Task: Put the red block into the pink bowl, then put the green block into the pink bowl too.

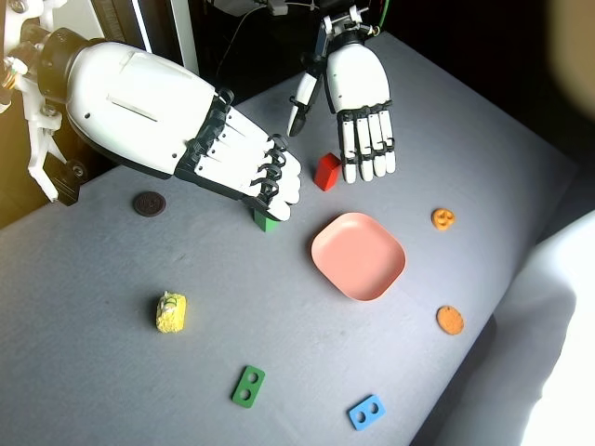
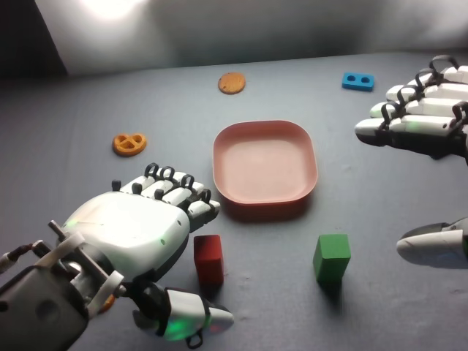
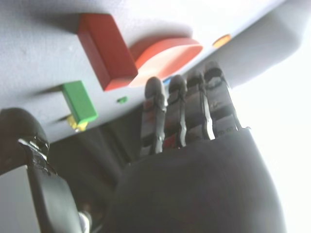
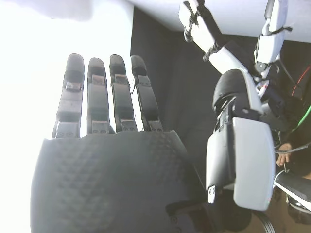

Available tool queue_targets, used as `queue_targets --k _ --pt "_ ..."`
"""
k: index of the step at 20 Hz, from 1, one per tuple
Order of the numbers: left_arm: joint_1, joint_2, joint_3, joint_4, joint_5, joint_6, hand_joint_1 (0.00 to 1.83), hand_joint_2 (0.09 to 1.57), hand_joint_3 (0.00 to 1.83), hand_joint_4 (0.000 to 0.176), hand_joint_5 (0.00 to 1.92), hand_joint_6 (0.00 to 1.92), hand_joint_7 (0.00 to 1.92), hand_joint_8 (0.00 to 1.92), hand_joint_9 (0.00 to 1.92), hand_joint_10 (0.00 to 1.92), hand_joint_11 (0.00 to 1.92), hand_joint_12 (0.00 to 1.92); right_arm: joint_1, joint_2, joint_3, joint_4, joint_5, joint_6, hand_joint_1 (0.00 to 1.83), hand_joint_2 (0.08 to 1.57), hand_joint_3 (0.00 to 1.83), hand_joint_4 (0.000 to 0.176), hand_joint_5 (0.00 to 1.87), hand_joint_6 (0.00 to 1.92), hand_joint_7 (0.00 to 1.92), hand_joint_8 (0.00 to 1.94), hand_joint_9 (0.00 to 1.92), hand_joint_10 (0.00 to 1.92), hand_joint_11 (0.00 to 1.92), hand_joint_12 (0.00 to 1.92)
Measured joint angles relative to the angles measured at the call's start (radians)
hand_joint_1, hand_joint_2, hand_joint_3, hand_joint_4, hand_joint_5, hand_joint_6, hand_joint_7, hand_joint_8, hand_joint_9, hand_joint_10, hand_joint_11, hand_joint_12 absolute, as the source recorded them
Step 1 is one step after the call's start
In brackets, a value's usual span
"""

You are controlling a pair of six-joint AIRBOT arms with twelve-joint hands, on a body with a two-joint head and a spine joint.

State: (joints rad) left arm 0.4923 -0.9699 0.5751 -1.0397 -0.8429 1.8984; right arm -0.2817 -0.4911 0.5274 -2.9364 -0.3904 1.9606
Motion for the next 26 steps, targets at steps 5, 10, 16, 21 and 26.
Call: queue_targets --k 5,10,16,21,26 --pt "0.0 -0.027 0.025 -0.011 -0.002 -0.003 0.61 0.92 0.01 0.018 0.35 0.01 0.19 0.01 0.0 0.0 0.0 0.0 -0.079 0.001 0.0 0.073 -0.026 -0.002 0.28 1.04 0.0 0.0 0.24 0.0 0.2 0.01 0.15 0.01 0.0 0.46" --pt "0.003 -0.032 0.026 -0.015 -0.011 -0.003 0.75 0.94 0.0 0.0 0.34 0.01 0.12 0.0 0.0 0.0 0.0 0.0 -0.089 0.001 -0.002 0.087 -0.046 -0.009 0.31 1.01 0.0 0.0 0.22 0.0 0.19 0.0 0.14 0.0 0.0 0.44" --pt "0.008 -0.051 0.051 -0.017 -0.019 -0.003 0.8 0.96 0.0 0.006 0.29 0.0 0.06 0.0 0.0 0.0 0.0 0.0 -0.089 0.001 -0.002 0.089 -0.045 -0.009 0.29 1.01 0.0 0.0 0.25 0.0 0.21 0.0 0.16 0.0 0.0 0.56" --pt "0.008 -0.094 0.073 -0.024 -0.025 -0.003 0.85 0.93 0.0 0.0 0.33 0.01 0.08 0.01 0.0 0.0 0.0 0.0 -0.089 0.001 -0.002 0.09 -0.044 -0.009 0.3 1.01 0.0 0.0 0.27 0.01 0.23 0.01 0.18 0.01 0.0 0.59" --pt "0.008 -0.095 0.073 -0.036 -0.043 0.005 0.84 0.95 0.0 0.0 0.33 0.01 0.09 0.01 0.0 0.0 0.0 0.0 -0.089 0.001 -0.002 0.09 -0.045 -0.01 0.29 1.01 0.0 0.0 0.26 0.0 0.23 0.0 0.18 0.0 0.0 0.56"
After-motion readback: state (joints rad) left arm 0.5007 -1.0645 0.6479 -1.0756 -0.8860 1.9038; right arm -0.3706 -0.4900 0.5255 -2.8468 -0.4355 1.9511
